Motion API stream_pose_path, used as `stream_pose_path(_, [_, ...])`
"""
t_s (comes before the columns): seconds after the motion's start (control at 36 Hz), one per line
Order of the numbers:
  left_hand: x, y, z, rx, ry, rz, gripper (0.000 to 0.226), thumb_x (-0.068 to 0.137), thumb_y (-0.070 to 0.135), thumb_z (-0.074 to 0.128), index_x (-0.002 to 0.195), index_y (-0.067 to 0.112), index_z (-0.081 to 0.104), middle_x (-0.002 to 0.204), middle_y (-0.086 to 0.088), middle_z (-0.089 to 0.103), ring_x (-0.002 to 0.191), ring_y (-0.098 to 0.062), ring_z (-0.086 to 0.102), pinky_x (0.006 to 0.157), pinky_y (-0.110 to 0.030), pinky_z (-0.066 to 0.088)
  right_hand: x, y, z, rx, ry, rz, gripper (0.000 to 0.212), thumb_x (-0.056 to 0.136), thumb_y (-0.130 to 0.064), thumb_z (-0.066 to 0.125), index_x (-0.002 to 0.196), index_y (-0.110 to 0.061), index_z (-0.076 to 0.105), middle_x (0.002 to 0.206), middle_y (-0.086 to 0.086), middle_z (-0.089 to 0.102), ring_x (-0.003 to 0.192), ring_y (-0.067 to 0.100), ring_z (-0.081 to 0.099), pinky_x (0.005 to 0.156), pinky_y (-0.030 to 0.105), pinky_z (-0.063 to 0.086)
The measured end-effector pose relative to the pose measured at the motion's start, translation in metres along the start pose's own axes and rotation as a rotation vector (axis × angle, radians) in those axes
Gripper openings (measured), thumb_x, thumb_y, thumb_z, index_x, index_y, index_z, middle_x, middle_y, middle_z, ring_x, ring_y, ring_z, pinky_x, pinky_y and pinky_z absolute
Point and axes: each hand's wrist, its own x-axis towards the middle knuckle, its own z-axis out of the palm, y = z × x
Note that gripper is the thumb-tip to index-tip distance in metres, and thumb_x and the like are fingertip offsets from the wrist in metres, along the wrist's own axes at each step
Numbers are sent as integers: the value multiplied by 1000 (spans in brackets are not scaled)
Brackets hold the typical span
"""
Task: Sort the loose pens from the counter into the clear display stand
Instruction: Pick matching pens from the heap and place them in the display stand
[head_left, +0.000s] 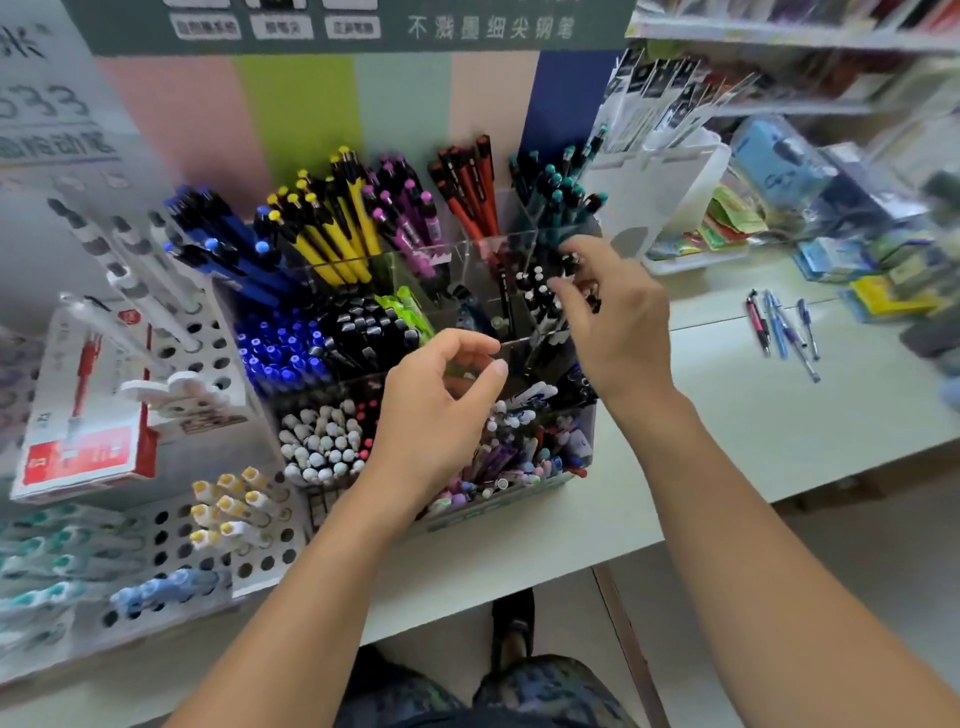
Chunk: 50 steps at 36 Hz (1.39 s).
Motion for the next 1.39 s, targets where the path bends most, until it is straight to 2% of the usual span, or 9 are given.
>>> stream_pose_path(0.11, [-5,-9,4,-35,-12,-20,11,95,21,68,99,31,69,91,7,72,82,-19,72,73,-45,61,-16,1,12,-39,85,22,29,100,-21,61,125,-8,70,115,8,70,106,27,61,90,32,49])
stream_pose_path(0.36, [-12,-2,37,-6,-24,-7,10,95,19,68,97,29,69,88,7,72,78,-18,72,74,-44,61,-21,12,-3,135,-81,20,36,104,-22,52,132,-4,65,137,11,64,130,20,57,112,29,42])
stream_pose_path(0.44, [-13,5,62,14,-22,1,11,95,18,68,96,29,68,87,6,72,81,-20,71,72,-43,61,-20,30,-27,293,41,56,27,100,-17,59,121,-5,71,125,6,69,117,3,57,105,11,39])
stream_pose_path(0.5, [-13,10,88,33,-34,9,12,96,18,67,96,30,68,86,7,72,79,-19,71,68,-37,59,-24,54,-46,362,105,149,21,98,-18,61,112,-8,73,112,1,73,104,2,62,97,15,48])
stream_pose_path(0.67, [-4,14,212,80,-125,-73,6,96,21,66,99,26,66,89,-1,71,70,-12,71,65,-39,57,-64,185,-99,364,-42,532,10,95,-19,64,98,-20,73,83,-15,68,77,-10,62,70,7,46])
stream_pose_path(0.81, [4,1,333,103,-225,-189,6,96,26,65,101,29,65,93,3,71,76,-10,72,69,-36,58,-103,321,-152,257,-159,817,22,93,-24,66,109,-12,72,95,2,73,89,18,70,89,38,57])
stream_pose_path(1.14, [92,-12,490,287,-274,-367,41,92,38,68,125,15,57,111,-5,65,89,-21,63,78,-34,55,-64,481,-170,282,-360,998,30,93,-24,65,119,-9,67,116,9,69,102,30,68,88,38,57])
stream_pose_path(1.25, [141,-33,519,374,-298,-456,62,91,44,67,140,14,46,130,-10,60,112,-29,61,98,-40,51,-37,517,-139,308,-411,1063,47,93,-27,65,135,-11,52,130,11,59,112,31,64,98,43,54])
stream_pose_path(1.39, [196,-57,565,479,-262,-470,78,94,47,64,153,8,31,155,-10,35,134,-30,46,97,-35,41,-10,568,-104,230,-450,1144,40,101,-18,54,136,1,51,138,18,56,122,33,57,91,33,47])
